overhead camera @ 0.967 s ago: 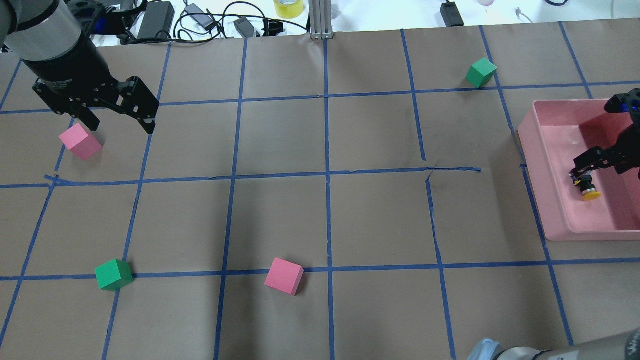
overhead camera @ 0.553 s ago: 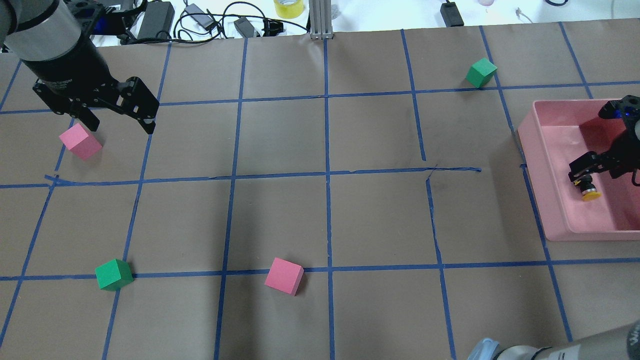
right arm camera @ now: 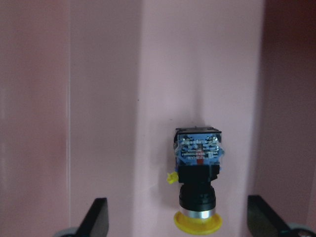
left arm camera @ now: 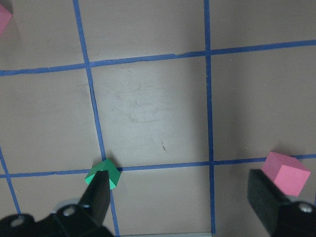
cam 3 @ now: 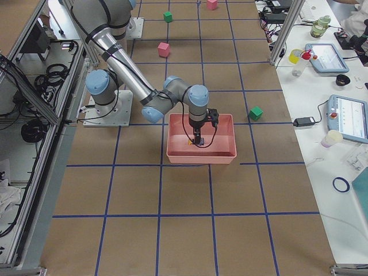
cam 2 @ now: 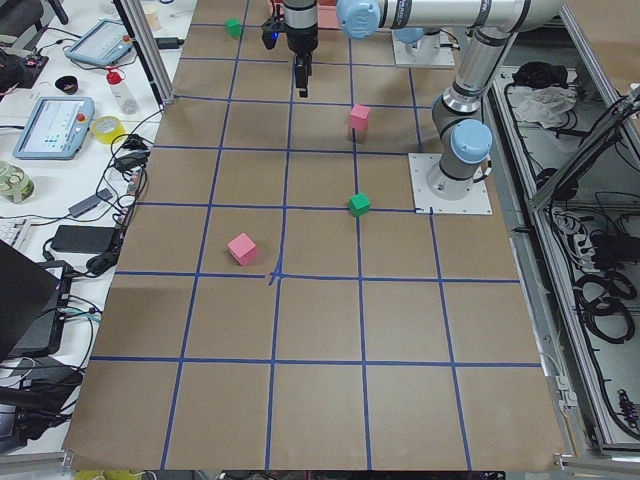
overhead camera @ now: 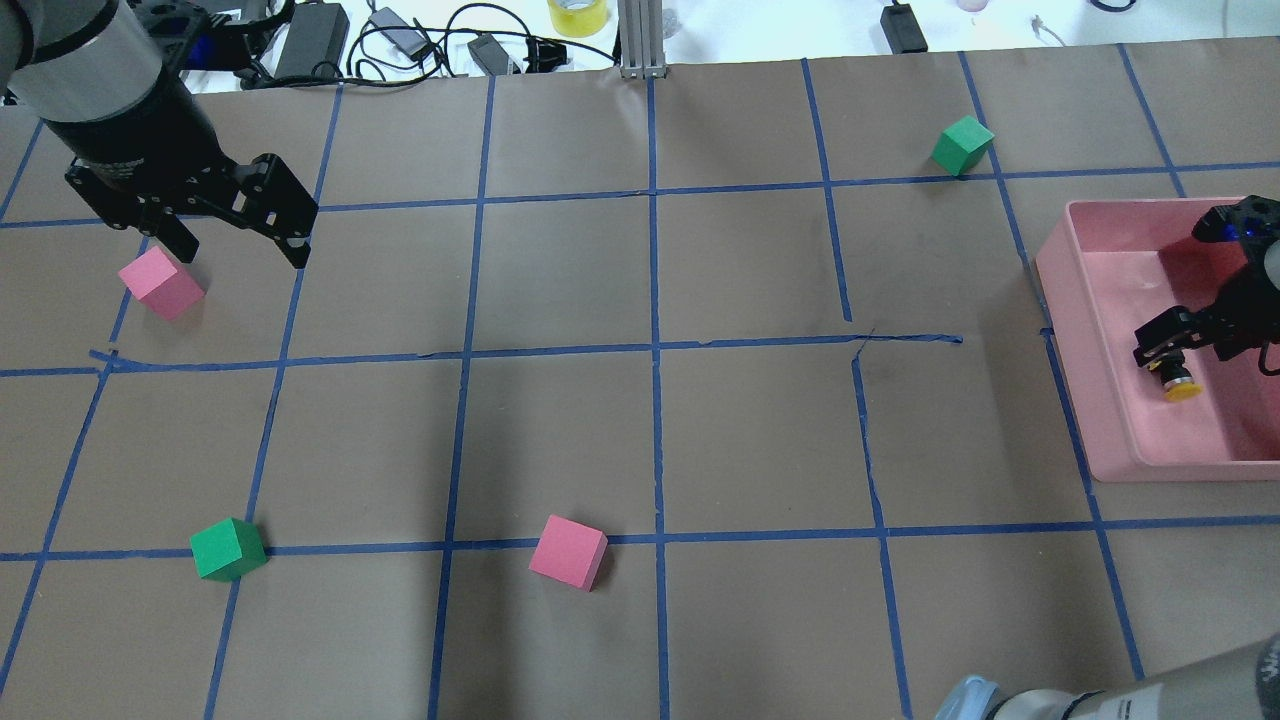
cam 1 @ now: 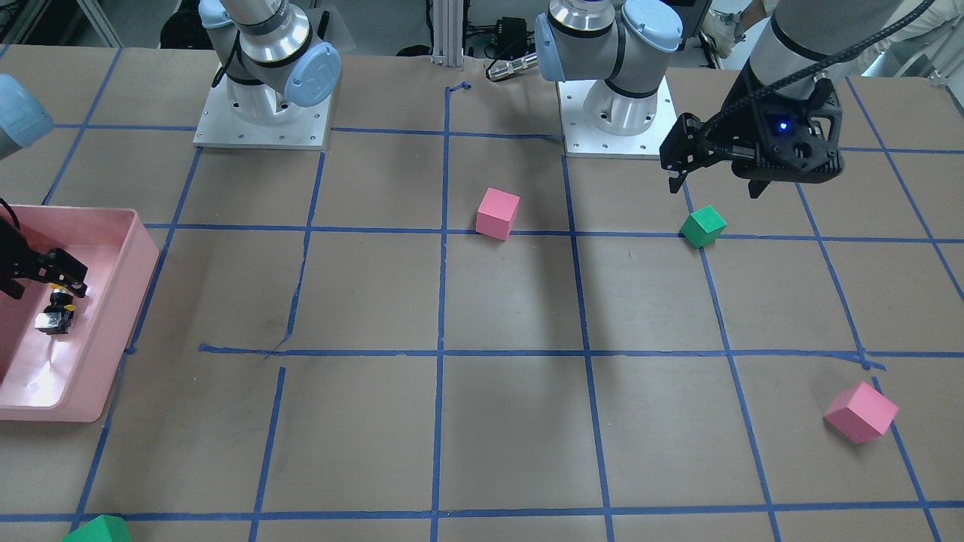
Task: Align button upright
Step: 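Close the right gripper on the switch body and lift it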
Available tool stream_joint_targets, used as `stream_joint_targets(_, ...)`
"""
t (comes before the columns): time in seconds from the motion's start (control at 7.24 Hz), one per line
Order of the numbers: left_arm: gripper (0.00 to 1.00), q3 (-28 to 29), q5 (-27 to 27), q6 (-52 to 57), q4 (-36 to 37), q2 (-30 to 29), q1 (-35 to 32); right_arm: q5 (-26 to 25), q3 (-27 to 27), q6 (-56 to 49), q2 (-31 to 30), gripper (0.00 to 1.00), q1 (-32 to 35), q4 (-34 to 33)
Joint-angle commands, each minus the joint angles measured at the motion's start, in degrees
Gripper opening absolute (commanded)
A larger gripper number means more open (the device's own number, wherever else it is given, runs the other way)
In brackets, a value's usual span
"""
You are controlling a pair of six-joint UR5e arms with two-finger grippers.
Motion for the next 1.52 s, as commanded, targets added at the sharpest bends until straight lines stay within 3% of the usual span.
stream_joint_targets(0.0, 1.0, 0.0, 0.07, 0.0, -0.07, -0.07, 0.0, 0.24, -0.24, 0.09, 2.25, 1.0, -0.02, -3.16)
stream_joint_targets(0.83, 1.0, -2.27, -0.2, 0.52, 2.72, -0.42, 0.96, 0.24, 0.02, 5.09, 5.17, 1.0, -0.02, -4.67)
stream_joint_targets(0.97, 1.0, -3.68, -0.11, 2.7, 4.14, -0.42, 0.97, 0.24, 0.02, 5.1, 5.17, 0.93, -0.02, -4.58)
stream_joint_targets(1.11, 1.0, -3.78, -0.02, 4.46, 4.67, -0.33, 1.23, -0.63, -0.16, 4.92, 5.08, 0.48, -0.02, -4.58)
stream_joint_targets(1.24, 1.0, -3.78, -0.02, 5.0, 4.68, -0.42, 1.49, -0.73, -0.16, 4.83, 5.08, 0.21, -0.02, -4.5)
stream_joint_targets(1.38, 1.0, -3.78, 0.15, 4.49, 4.5, -0.51, 2.19, -0.73, -0.51, 4.75, 4.91, 0.02, -0.02, -4.06)
